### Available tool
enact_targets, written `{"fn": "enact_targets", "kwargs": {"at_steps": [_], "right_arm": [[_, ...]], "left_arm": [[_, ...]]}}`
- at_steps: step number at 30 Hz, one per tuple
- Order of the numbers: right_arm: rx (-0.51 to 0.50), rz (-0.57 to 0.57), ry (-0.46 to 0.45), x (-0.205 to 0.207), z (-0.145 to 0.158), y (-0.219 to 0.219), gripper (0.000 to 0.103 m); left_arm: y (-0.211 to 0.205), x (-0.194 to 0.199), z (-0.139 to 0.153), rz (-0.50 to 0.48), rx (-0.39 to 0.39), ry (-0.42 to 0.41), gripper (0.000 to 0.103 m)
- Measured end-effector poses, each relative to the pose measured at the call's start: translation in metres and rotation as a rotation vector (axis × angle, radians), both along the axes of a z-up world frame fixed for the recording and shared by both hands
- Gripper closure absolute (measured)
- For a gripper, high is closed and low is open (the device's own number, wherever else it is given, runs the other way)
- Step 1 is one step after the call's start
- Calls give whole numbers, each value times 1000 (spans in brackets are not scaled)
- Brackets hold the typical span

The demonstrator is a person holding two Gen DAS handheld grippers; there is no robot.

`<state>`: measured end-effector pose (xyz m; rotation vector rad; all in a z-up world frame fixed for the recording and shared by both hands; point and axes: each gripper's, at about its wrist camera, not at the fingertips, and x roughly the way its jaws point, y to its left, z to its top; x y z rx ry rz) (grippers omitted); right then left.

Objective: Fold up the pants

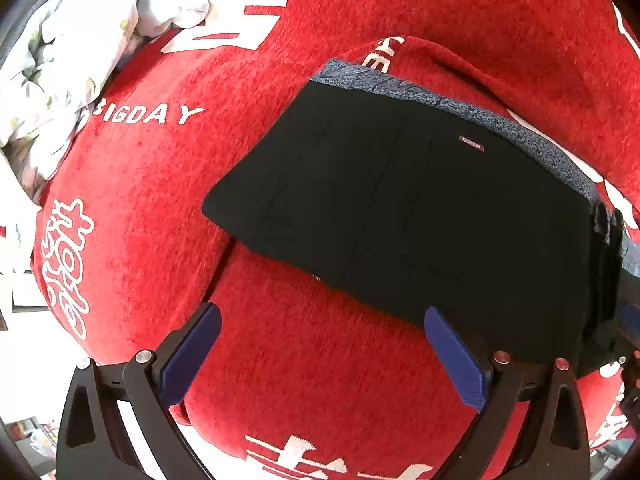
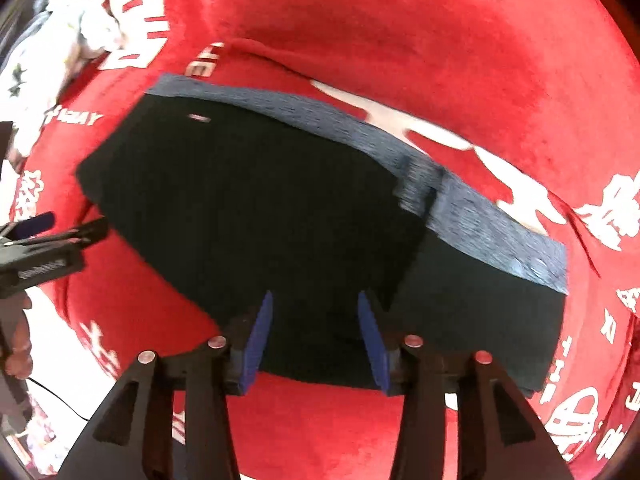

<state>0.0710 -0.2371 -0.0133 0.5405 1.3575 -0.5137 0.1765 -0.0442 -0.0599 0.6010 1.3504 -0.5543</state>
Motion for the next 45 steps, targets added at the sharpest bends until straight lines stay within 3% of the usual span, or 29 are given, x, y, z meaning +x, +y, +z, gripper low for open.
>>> {"fn": "enact_targets", "kwargs": {"at_steps": [7, 22, 26, 30, 34, 39, 45], "right_arm": [[59, -2, -2, 22, -23, 2, 54], [160, -78, 45, 21, -62, 3, 46], [179, -76, 38, 22, -68, 2, 42], [207, -86, 5, 20, -71, 0, 36], [209, -73, -20, 22, -73, 3, 30], [199, -56, -41, 24, -75, 7, 27], [197, -55, -43, 25, -75, 7, 25]], "left_arm": [[4, 8, -5, 18, 3, 15, 1], [10, 26, -13, 28, -7, 42, 1], [20, 43, -13, 62, -116, 108, 1], [40, 71, -24, 107, -329, 314, 1], [51, 78, -48, 146, -400, 437, 1], [37, 77, -53, 168, -499, 461, 1], [18, 80, -55, 195, -462, 402, 1]]}}
